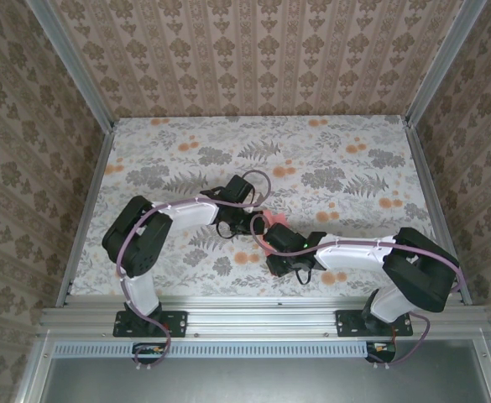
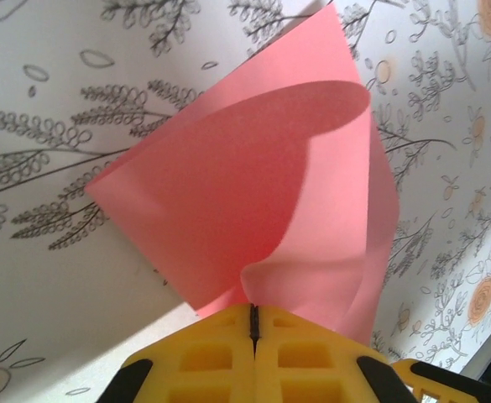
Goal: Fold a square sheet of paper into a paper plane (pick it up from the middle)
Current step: Fourth fold the wing at the center of the table.
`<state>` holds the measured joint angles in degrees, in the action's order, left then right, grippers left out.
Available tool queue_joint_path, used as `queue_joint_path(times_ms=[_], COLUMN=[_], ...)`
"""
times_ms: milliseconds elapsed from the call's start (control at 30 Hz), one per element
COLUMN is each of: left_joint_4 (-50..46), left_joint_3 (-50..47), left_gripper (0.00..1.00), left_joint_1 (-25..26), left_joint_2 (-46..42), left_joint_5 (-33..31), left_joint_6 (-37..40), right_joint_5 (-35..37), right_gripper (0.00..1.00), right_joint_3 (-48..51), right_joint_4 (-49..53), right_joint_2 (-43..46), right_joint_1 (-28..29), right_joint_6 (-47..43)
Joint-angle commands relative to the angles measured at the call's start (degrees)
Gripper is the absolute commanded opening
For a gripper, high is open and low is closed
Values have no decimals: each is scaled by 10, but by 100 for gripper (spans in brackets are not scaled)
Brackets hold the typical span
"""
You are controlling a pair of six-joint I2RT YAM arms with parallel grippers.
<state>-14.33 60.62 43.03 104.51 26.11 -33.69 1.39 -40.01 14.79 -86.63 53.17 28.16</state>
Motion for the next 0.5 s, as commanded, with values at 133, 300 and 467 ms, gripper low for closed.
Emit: queue_joint_path(times_ms=[133,300,467], left_joint_4=[-37,-36,-33], left_joint_3=[-7,11,28], left_gripper=[0,0,0], left_joint_1=[-6,-6,-6], left_joint_2=[4,27,39], left_joint_5=[-22,-17,-14], left_joint_6=[29,37,38], right_joint_5=[12,11,5], right_gripper=[25,25,25], right_joint_3=[18,15,19], right_joint_4=[17,22,18], right_joint_2=[-10,-5,-5], right_joint_1=[8,11,14], right_joint_6=[-13,-16,-20])
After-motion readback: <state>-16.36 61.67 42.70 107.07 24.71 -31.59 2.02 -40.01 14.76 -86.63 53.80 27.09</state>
